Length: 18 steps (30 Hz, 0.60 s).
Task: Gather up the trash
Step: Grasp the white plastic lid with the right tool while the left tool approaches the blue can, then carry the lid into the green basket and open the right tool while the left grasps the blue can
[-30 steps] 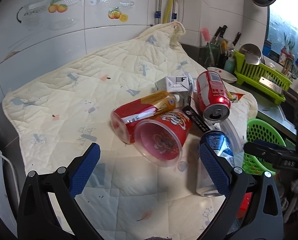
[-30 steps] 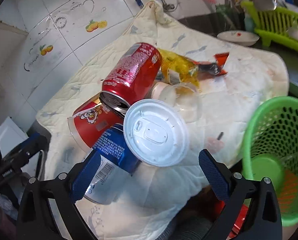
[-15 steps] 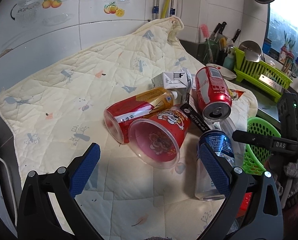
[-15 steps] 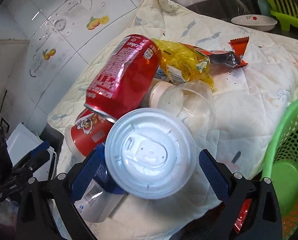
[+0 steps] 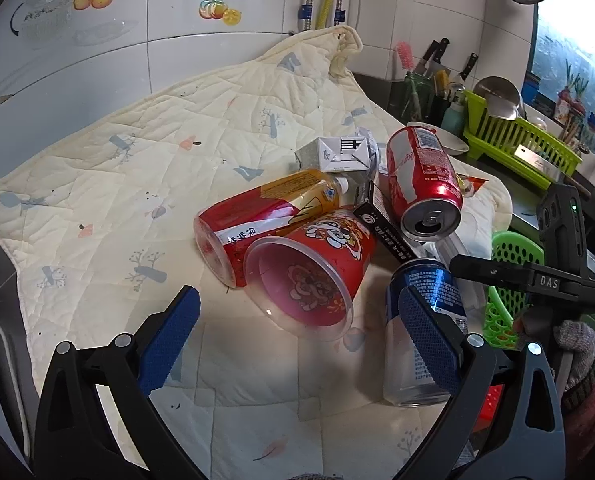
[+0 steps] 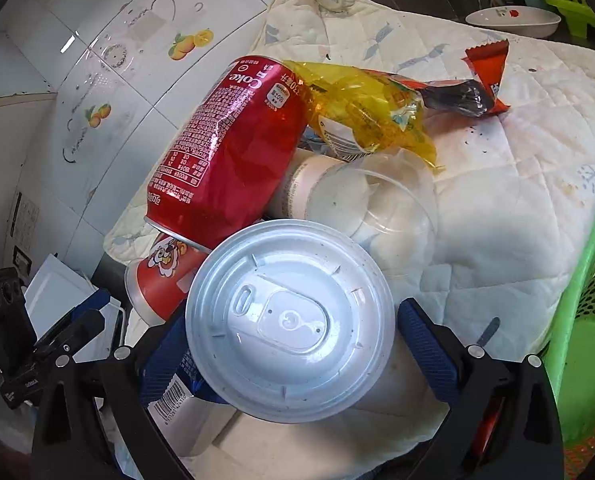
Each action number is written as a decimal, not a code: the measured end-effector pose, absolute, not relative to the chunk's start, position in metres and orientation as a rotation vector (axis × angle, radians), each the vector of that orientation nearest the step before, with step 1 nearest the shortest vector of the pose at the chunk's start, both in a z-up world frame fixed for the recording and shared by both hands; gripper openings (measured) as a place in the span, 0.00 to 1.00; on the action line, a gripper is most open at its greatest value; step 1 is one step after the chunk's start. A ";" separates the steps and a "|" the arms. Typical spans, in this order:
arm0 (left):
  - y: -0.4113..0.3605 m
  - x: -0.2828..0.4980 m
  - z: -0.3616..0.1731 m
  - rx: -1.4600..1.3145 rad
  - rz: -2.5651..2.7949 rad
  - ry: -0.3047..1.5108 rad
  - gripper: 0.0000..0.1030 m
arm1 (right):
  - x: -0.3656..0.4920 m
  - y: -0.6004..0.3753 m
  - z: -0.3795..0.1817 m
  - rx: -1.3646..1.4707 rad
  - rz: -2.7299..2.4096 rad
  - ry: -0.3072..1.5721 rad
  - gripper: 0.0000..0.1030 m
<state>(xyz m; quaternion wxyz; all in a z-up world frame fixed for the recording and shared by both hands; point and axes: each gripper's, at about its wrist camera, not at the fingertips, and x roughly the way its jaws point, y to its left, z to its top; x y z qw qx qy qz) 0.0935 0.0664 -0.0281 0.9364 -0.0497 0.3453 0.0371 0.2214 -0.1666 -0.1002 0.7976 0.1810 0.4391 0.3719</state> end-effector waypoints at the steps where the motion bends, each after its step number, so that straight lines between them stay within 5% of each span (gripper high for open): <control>1: 0.066 0.094 -0.028 -0.100 0.075 0.707 0.95 | 0.221 -0.166 -0.101 0.392 0.802 0.941 0.93; 18: 0.042 0.092 -0.026 -0.080 -0.009 0.723 0.95 | 0.202 -0.180 -0.093 0.426 0.773 0.899 0.89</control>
